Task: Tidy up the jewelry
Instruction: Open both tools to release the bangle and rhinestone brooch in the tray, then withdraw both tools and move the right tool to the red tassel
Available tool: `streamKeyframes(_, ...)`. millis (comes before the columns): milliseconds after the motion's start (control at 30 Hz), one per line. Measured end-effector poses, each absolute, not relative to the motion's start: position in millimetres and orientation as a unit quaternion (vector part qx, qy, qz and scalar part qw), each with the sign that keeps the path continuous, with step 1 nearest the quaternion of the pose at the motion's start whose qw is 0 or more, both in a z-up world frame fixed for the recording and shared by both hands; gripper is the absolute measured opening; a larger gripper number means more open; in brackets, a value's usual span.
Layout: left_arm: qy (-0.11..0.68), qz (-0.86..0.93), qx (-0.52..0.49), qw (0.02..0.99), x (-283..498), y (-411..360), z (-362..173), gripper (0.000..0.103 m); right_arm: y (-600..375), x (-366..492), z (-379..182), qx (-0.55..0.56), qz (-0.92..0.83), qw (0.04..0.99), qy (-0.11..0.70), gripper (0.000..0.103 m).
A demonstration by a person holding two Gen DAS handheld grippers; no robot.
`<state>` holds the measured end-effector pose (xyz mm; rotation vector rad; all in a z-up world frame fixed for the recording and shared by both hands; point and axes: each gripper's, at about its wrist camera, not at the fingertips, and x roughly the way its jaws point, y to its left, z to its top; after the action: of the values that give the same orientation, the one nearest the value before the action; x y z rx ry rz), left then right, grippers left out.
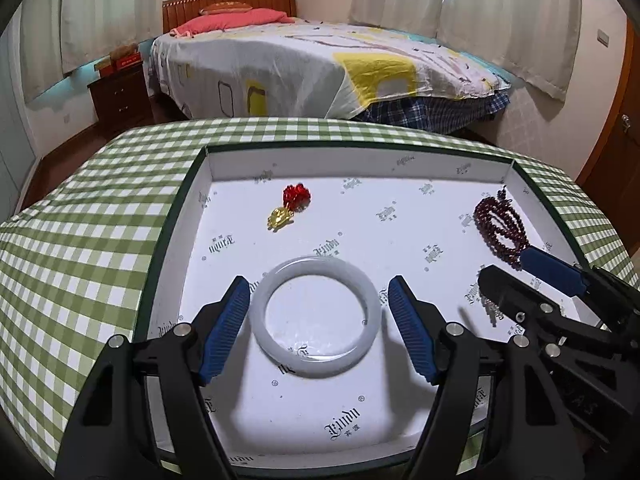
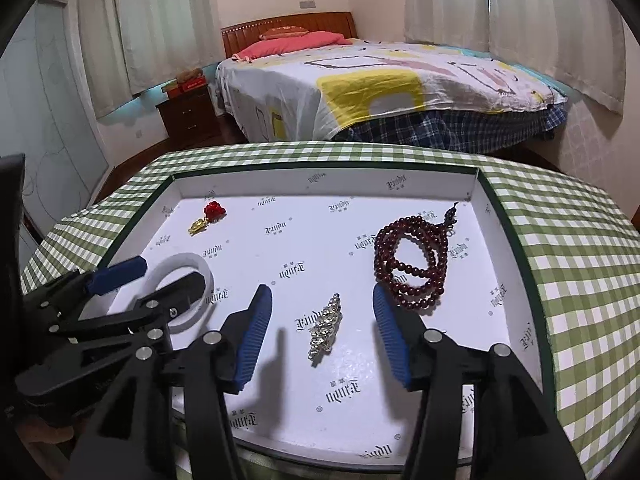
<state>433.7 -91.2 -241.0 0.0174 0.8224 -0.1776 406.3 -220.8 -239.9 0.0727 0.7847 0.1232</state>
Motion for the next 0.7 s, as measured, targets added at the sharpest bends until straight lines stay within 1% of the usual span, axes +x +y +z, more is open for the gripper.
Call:
streamKeyframes(200, 0.373, -0.085, 0.026, 0.923, 424, -95, -228, 0.077, -226, 399, -234, 0.043, 0.053, 0.928, 0.367, 0.052)
streamKeyframes(467, 0.318, -0.087, 0.029, 0.944, 393, -94, -196, 0.078, -232, 376, -210, 0.045, 0.044, 0.941, 0.331, 0.052)
streamKeyframes(700, 0.277, -0.085, 0.005, 0.957, 355, -83, -169, 0.079, -238, 346, -189, 0.057, 0.041, 0.951, 0.300, 0.052)
